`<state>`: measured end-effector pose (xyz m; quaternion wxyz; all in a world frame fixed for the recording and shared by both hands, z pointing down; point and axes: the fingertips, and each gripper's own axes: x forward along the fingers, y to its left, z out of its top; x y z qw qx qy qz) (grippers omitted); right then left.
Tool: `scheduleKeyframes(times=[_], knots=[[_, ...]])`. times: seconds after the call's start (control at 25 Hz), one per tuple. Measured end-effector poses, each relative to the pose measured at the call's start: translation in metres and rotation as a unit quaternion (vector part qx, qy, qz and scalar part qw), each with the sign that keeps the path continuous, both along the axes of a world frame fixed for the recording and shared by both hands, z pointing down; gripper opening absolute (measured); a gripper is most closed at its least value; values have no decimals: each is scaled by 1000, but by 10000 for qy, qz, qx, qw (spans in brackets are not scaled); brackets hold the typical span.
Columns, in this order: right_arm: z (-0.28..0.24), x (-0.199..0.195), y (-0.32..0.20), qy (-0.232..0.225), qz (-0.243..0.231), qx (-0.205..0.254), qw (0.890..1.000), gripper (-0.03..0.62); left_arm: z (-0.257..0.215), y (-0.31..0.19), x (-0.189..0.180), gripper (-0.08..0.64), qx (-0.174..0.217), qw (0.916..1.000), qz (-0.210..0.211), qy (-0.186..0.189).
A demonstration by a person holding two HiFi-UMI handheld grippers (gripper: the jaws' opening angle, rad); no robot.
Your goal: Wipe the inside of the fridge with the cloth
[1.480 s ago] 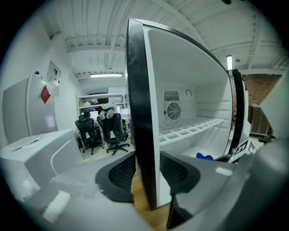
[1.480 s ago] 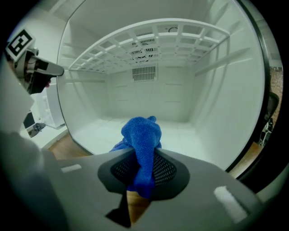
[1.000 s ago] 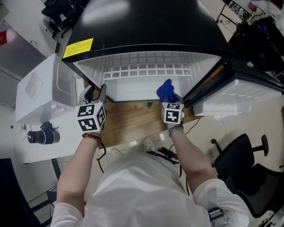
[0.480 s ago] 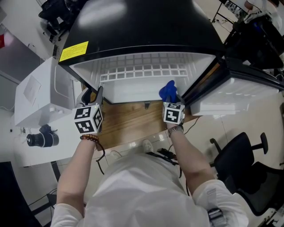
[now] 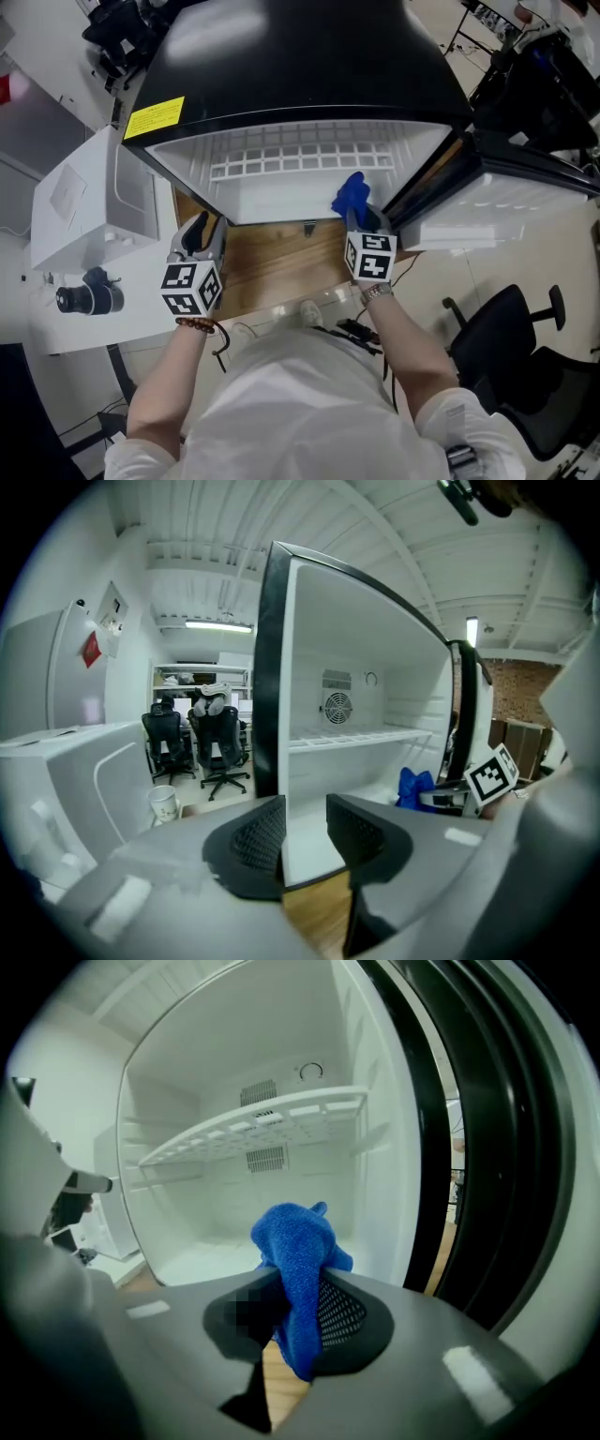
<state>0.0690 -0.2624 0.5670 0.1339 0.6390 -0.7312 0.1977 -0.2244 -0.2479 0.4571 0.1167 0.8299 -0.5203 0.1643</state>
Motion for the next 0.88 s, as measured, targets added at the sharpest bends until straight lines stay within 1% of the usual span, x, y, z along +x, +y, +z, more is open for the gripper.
scheduleKeyframes(times=[0.12, 0.2, 0.24, 0.28, 0.36, 0.44, 0.48, 0.52, 0.6, 0.68, 0.76, 0.88], knots=[[-20, -14, 5, -155, -403, 174, 9989, 72, 4, 10, 38, 142, -101, 9975, 609, 352], [-33, -24, 10, -236, -736, 298, 9966, 72, 3, 13, 67, 175, -228, 9916, 1084, 674], [-40, -30, 12, -268, -915, 363, 9948, 72, 2, 15, 81, 193, -315, 9870, 1330, 852], [-47, -36, 15, -294, -1095, 429, 9926, 72, 0, 17, 94, 211, -423, 9811, 1578, 1042], [-60, -48, 21, -326, -1430, 560, 9876, 72, -2, 22, 119, 231, -671, 9662, 2061, 1393], [-73, -59, 29, -329, -1723, 692, 9821, 72, -3, 27, 139, 269, -945, 9502, 2479, 1637], [-79, -65, 32, -304, -1854, 762, 9792, 72, -3, 29, 148, 303, -1110, 9413, 2649, 1772], [-85, -71, 36, -261, -1976, 833, 9764, 72, -3, 31, 155, 312, -1287, 9321, 2787, 1921], [-94, -80, 45, -163, -2178, 953, 9712, 72, 0, 35, 166, 333, -1605, 9166, 2965, 2148], [-100, -89, 52, -56, -2349, 1037, 9665, 72, 3, 39, 172, 341, -1823, 9064, 3102, 2214], [-105, -100, 59, 86, -2528, 1091, 9613, 72, 3, 43, 177, 344, -1994, 8948, 3263, 2304], [-112, -117, 71, 324, -2737, 1170, 9541, 72, -4, 52, 180, 341, -2178, 8731, 3501, 2603]])
